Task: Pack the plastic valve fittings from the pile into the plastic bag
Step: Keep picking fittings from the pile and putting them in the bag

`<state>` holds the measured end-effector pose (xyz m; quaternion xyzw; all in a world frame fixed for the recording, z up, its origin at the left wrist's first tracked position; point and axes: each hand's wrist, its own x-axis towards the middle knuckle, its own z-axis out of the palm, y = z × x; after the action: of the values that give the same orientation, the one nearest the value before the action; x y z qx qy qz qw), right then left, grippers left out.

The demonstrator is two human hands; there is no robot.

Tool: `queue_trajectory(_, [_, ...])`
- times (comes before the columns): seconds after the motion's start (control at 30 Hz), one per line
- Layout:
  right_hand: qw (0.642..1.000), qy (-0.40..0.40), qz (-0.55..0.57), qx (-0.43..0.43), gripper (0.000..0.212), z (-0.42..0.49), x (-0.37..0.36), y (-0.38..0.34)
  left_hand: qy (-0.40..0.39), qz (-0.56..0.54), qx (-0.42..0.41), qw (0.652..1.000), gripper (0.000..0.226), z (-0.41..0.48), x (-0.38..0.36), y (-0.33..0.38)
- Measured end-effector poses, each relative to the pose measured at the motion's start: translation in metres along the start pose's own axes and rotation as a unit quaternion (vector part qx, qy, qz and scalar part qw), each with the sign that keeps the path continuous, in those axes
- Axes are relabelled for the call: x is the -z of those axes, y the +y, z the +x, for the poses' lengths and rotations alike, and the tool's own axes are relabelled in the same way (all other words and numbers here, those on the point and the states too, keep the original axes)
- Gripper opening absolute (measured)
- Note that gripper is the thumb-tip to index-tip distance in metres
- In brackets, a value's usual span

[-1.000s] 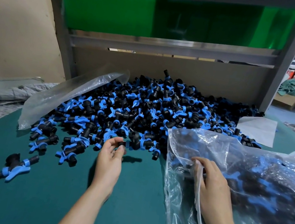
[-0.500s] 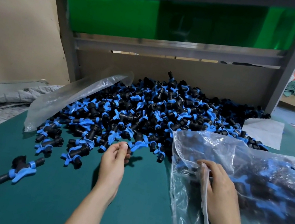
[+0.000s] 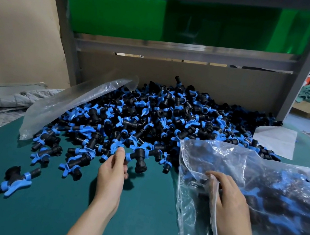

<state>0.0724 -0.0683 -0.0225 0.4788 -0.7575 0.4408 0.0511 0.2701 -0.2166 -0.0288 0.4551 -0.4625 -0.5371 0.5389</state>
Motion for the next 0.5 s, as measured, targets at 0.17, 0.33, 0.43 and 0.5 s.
queue_trajectory(0.17, [1.000, 0.003, 0.002, 0.001, 0.023, 0.0005, -0.0003, 0.0004, -0.011, 0.024, -0.029, 0.999, 0.043, -0.0009, 0.0002, -0.0004])
queue_trajectory(0.33, [1.000, 0.006, 0.006, 0.001, 0.022, -0.0006, 0.0005, -0.0008, -0.012, 0.062, -0.058, 0.996, 0.055, -0.0036, -0.0006, 0.0000])
queue_trajectory(0.43, [1.000, 0.003, 0.004, 0.000, 0.022, -0.0005, 0.0002, -0.0002, -0.009, 0.074, -0.067, 0.995, 0.055, -0.0045, -0.0009, -0.0006])
queue_trajectory(0.5, [1.000, 0.003, 0.006, 0.000, 0.022, -0.0011, 0.0003, -0.0007, -0.008, 0.078, -0.069, 0.994, 0.052, -0.0055, -0.0007, 0.0003])
